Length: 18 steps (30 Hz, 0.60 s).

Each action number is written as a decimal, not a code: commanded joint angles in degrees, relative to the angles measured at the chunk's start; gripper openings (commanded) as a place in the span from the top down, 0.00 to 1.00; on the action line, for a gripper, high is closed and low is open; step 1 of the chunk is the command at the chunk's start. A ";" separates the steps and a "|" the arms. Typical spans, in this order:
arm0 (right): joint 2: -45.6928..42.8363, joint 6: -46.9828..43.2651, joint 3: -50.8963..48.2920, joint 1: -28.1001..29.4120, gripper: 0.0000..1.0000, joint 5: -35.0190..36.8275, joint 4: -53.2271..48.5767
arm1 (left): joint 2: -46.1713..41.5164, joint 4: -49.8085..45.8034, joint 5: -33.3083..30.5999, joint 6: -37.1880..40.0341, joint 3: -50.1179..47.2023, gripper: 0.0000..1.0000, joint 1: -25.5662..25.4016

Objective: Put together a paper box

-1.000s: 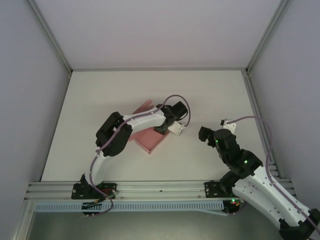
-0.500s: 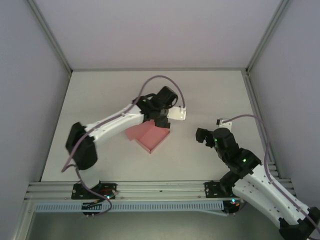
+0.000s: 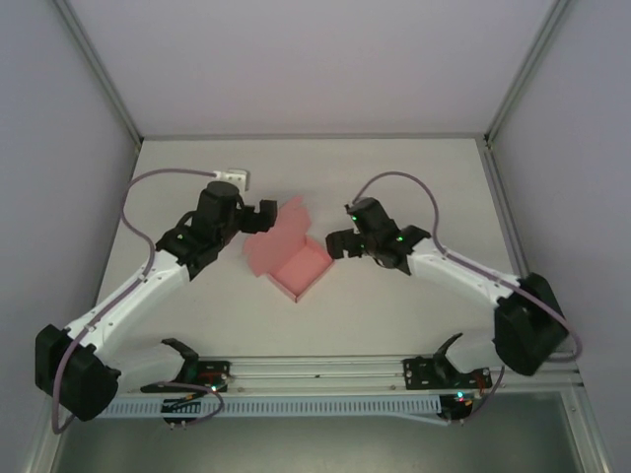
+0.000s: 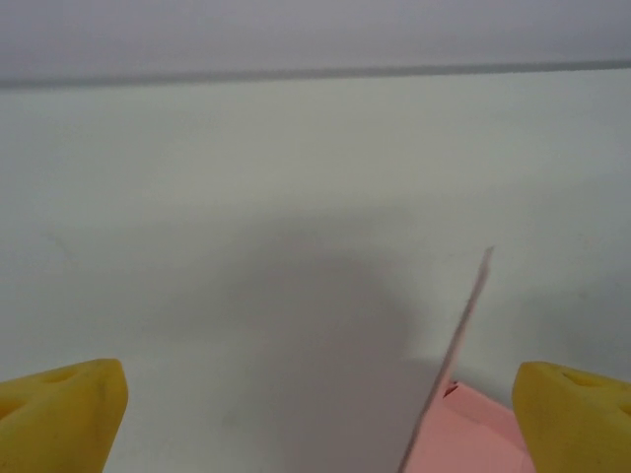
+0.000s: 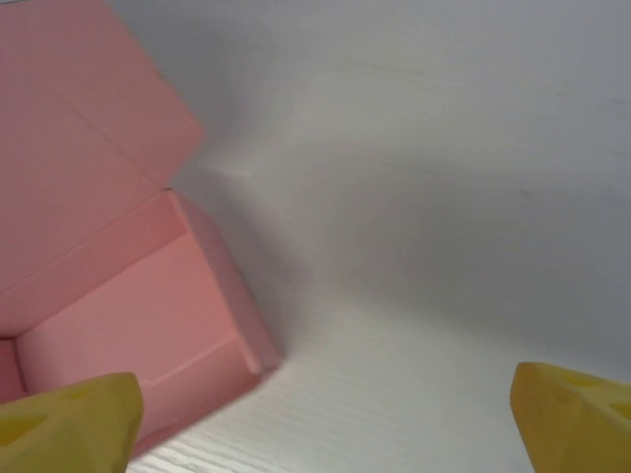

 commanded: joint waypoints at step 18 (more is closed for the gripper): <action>28.37 -3.32 19.58 4.76 0.83 0.80 -3.63 | -3.51 -1.56 0.36 -7.22 -4.14 0.00 0.79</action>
